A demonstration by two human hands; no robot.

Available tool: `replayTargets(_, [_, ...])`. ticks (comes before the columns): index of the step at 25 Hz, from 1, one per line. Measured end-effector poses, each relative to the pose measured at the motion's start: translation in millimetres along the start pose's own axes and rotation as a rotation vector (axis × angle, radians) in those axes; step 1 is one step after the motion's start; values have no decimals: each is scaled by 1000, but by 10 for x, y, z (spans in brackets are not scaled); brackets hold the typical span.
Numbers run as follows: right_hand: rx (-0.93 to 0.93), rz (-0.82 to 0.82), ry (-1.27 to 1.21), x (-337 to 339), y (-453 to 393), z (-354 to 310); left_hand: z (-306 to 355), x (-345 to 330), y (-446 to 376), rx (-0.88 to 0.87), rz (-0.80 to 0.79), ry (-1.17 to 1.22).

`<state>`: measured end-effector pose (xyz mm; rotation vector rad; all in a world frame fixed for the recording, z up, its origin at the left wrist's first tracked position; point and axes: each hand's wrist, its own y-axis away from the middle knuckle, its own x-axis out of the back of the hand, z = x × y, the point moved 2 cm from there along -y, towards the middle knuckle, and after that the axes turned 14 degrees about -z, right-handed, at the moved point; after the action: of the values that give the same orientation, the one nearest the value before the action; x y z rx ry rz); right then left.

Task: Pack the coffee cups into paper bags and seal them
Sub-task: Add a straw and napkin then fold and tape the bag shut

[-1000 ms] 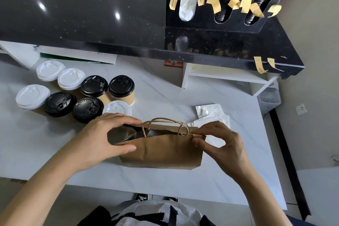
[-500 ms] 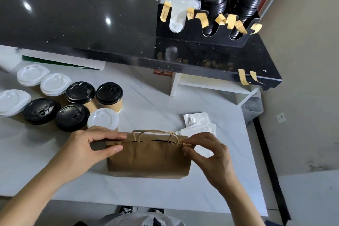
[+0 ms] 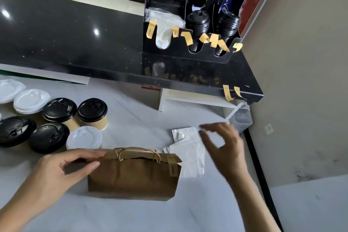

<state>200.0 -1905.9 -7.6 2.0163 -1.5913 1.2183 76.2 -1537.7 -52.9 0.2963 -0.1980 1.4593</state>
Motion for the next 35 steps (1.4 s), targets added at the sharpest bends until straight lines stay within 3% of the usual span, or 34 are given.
replayTargets(4, [-64, 191, 591, 435, -557, 334, 10, -18, 7, -6, 1, -3])
replayTargets(8, [-138, 137, 744, 485, -876, 624, 54, -52, -2, -20, 21, 7])
replayTargets(20, [-46, 213, 685, 545, -1061, 711, 126, -116, -24, 19, -1, -39])
replayTargets(29, [-99, 212, 624, 605, -1206, 635, 158, -102, -29, 17, -6, -42])
replayTargets(35, [-88, 293, 506, 740, -1211, 161, 139, -90, -43, 27, -15, -40])
